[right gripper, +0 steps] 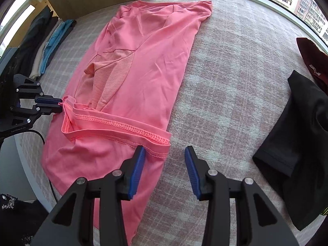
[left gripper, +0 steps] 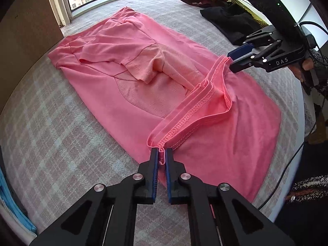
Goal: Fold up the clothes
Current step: 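Lay the hem over the T-shirt body and open the left tool, then grasp the folded T-shirt edge with the right tool and lift it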
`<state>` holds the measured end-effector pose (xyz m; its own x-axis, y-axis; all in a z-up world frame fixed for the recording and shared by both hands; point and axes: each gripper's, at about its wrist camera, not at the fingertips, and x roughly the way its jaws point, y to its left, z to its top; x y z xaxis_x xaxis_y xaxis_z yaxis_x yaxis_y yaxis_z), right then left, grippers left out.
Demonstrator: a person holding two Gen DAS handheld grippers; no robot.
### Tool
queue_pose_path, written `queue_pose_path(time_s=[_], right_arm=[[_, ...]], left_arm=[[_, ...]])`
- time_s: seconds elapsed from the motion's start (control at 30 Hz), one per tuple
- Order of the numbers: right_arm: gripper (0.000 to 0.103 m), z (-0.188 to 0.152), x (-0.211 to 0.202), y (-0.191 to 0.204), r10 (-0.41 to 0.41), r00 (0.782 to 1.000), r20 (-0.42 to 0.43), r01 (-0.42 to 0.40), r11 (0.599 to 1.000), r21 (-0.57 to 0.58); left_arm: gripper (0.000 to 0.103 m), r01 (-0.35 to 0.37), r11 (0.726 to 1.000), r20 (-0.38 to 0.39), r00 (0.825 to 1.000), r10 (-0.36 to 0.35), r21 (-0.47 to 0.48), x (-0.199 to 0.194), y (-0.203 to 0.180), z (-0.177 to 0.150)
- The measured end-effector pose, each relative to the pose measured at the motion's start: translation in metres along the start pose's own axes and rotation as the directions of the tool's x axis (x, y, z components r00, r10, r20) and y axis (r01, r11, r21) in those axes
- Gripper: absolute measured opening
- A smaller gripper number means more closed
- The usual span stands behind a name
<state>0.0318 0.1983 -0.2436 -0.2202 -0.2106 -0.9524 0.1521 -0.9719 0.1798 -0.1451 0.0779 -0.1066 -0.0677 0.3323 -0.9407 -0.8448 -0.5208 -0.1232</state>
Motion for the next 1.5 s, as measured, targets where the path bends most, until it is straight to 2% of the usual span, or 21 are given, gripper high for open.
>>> queue_pose_path(time_s=[0.13, 0.27, 0.3, 0.37, 0.4, 0.43, 0.63, 0.77, 0.83, 0.87, 0.93, 1.0, 1.07, 1.1, 1.17, 1.2, 1.27, 1.33, 1.4, 1.47, 1.5], right_arm=[[0.042, 0.002, 0.000, -0.005, -0.008, 1.000, 0.011, 0.008, 1.000, 0.019], [0.042, 0.003, -0.001, -0.001, 0.056, 0.998, 0.031, -0.056, 0.998, 0.000], [0.042, 0.004, -0.002, 0.002, 0.050, 0.998, 0.035, -0.050, 0.999, -0.010], [0.025, 0.005, -0.004, 0.006, 0.044, 0.998, 0.045, -0.042, 0.998, -0.036], [0.009, 0.006, -0.005, 0.005, 0.044, 0.998, 0.041, -0.043, 0.998, -0.040], [0.007, 0.007, -0.005, 0.005, 0.044, 0.998, 0.038, -0.043, 0.998, -0.043], [0.008, 0.021, -0.006, -0.014, -0.060, 0.997, 0.047, 0.060, 0.998, -0.006], [0.011, 0.021, -0.032, 0.000, 0.020, 0.991, 0.134, -0.017, 1.000, -0.023], [0.016, 0.019, -0.034, 0.026, 0.095, 0.987, 0.133, -0.084, 0.993, -0.086], [0.017, 0.016, -0.029, 0.041, 0.119, 0.986, 0.117, -0.104, 0.987, -0.125], [0.017, 0.012, -0.010, 0.068, 0.098, 0.993, 0.066, -0.084, 0.978, -0.189], [0.017, 0.012, 0.010, 0.072, 0.036, 0.999, 0.037, -0.027, 0.975, -0.219], [0.015, 0.010, 0.010, 0.057, 0.046, 0.998, 0.048, -0.038, 0.987, -0.159], [0.015, 0.009, 0.005, 0.049, 0.050, 0.997, 0.052, -0.043, 0.992, -0.122], [0.017, -0.002, -0.018, 0.039, 0.034, 0.996, 0.083, -0.025, 0.994, -0.102], [0.017, -0.009, -0.029, 0.036, 0.036, 0.995, 0.096, -0.027, 0.995, -0.092], [0.017, -0.034, -0.049, 0.036, 0.122, 0.987, 0.101, -0.114, 0.990, -0.078], [0.017, -0.057, -0.055, 0.046, 0.159, 0.982, 0.103, -0.151, 0.986, -0.076], [0.017, -0.075, -0.044, 0.057, 0.161, 0.985, 0.062, -0.155, 0.984, -0.089], [0.017, -0.092, -0.032, 0.066, 0.154, 0.988, 0.019, -0.152, 0.983, -0.104], [0.017, -0.099, -0.022, 0.066, 0.115, 0.993, -0.016, -0.116, 0.987, -0.114]], left_arm=[[0.003, 0.001, 1.000, 0.003, 1.000, -0.001, -0.008, -0.003, 0.002, -0.002], [0.003, 0.003, 1.000, 0.003, 1.000, -0.003, -0.012, -0.003, 0.001, -0.003], [0.003, 0.001, 1.000, 0.004, 1.000, -0.001, -0.012, -0.004, 0.001, -0.002], [0.003, -0.002, 1.000, 0.008, 1.000, 0.003, -0.012, -0.006, 0.001, -0.002], [0.003, -0.002, 1.000, 0.012, 1.000, 0.002, -0.015, -0.007, 0.003, -0.003], [0.003, -0.007, 1.000, 0.016, 1.000, 0.008, -0.025, -0.009, 0.006, -0.003], [0.004, -0.020, 0.994, 0.009, 1.000, 0.021, -0.110, -0.009, 0.027, -0.009], [0.011, -0.019, 0.993, 0.012, 1.000, 0.021, -0.113, -0.013, 0.024, -0.012], [0.019, -0.005, 0.992, 0.037, 0.999, 0.010, -0.125, -0.021, 0.022, -0.012], [0.019, 0.005, 0.992, 0.054, 0.999, 0.002, -0.129, -0.026, 0.020, -0.011], [0.019, 0.019, 0.992, 0.075, 0.997, -0.009, -0.122, -0.032, 0.013, -0.010], [0.021, 0.061, 0.994, 0.089, 0.995, -0.053, -0.090, -0.033, 0.003, -0.013], [0.034, 0.093, 0.992, 0.079, 0.993, -0.086, -0.086, -0.023, -0.004, -0.017], [0.033, 0.086, 0.991, 0.042, 0.996, -0.082, -0.099, -0.012, -0.007, -0.018], [0.030, 0.028, 0.994, -0.012, 0.999, -0.029, -0.102, -0.006, -0.012, -0.028], [0.030, 0.029, 0.995, 0.009, 1.000, -0.028, -0.091, -0.014, -0.019, -0.035], [0.033, 0.081, 0.994, 0.074, 0.994, -0.076, -0.071, -0.032, -0.037, -0.046], [0.034, 0.146, 0.987, 0.119, 0.983, -0.138, -0.060, -0.043, -0.056, -0.056], [0.035, 0.193, 0.981, 0.111, 0.976, -0.189, -0.030, -0.034, -0.074, -0.063], [0.035, 0.199, 0.979, 0.054, 0.979, -0.197, -0.047, -0.013, -0.083, -0.067], [0.034, 0.197, 0.978, 0.025, 0.980, -0.196, -0.063, -0.003, -0.086, -0.071]])
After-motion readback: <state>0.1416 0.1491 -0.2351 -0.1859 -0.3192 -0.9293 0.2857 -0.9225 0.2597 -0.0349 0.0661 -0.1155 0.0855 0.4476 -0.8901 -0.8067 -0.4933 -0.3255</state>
